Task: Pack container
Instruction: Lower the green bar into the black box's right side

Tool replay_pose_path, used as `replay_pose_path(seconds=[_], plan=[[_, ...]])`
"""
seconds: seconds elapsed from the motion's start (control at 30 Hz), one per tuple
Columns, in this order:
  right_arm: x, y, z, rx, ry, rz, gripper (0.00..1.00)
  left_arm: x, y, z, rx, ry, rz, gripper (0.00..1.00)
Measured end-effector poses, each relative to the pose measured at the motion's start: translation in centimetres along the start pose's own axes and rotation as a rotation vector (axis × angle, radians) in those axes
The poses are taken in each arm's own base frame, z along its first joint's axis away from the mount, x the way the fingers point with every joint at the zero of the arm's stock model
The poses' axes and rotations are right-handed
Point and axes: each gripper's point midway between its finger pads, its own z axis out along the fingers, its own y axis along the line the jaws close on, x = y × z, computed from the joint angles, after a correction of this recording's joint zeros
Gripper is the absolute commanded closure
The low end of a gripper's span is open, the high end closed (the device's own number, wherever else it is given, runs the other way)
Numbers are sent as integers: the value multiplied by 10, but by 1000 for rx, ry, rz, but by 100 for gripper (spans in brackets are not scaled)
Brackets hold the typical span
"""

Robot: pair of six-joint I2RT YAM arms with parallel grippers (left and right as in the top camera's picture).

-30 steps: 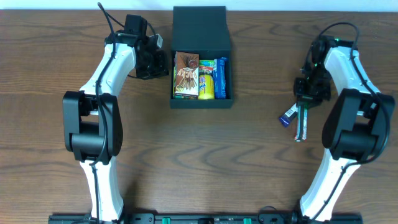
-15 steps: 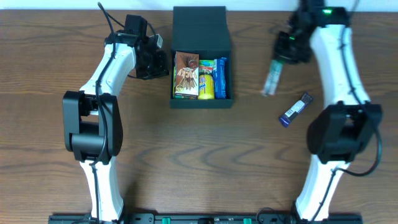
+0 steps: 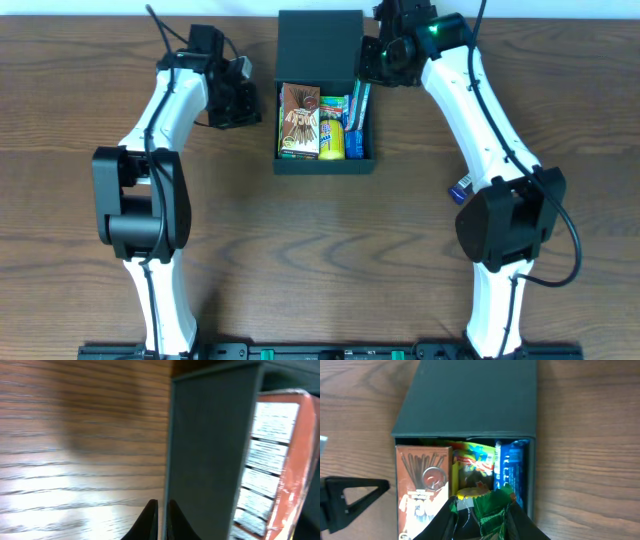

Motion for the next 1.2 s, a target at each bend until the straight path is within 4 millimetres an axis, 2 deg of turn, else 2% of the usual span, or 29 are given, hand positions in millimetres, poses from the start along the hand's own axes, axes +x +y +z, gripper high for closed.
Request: replay_pose_path(seconds=[0.17, 0.4, 0.43, 0.47, 0.53, 0.6, 0.63, 0.73, 0.8, 0.83, 0.87, 0.9, 0.93, 1.03, 1.2], plan=[[3, -1, 2, 17, 6, -8, 99, -3, 15, -6, -7, -7, -31, 92], [19, -5, 24, 69, 63, -32, 96, -2, 19, -8, -10, -1, -27, 92], [21, -6, 27, 75, 69, -39, 87, -1, 19, -8, -10, 0, -26, 92], [21, -6, 28, 80, 72, -44, 73, -2, 19, -8, -10, -1, -26, 92], [22, -6, 29, 83, 71, -57, 33, -1, 19, -8, -10, 0, -24, 92], [20, -5, 29, 81, 62, -79, 11, -1, 19, -8, -10, 0, -23, 92], [19, -5, 29, 81, 61, -85, 2, -1, 19, -8, -10, 0, -23, 92], [18, -5, 29, 83, 58, -108, 1, -1, 19, -8, -10, 0, -24, 92], [18, -5, 28, 83, 57, -114, 3, -1, 19, -8, -10, 0, -24, 92], [18, -5, 28, 83, 57, -116, 11, -1, 19, -8, -10, 0, -23, 92], [17, -5, 27, 82, 57, -121, 28, -1, 19, -8, -10, 0, -24, 93], [16, -5, 24, 82, 55, -128, 68, -1, 19, -8, -8, 0, -24, 94], [14, -5, 23, 82, 52, -131, 98, -1, 18, -8, -2, 1, -23, 94], [14, -18, 16, 111, 69, -108, 99, -1, 13, -8, 24, 4, -23, 94], [12, -63, 20, 139, 103, -1, 99, 2, 4, -6, 52, 15, -14, 94]])
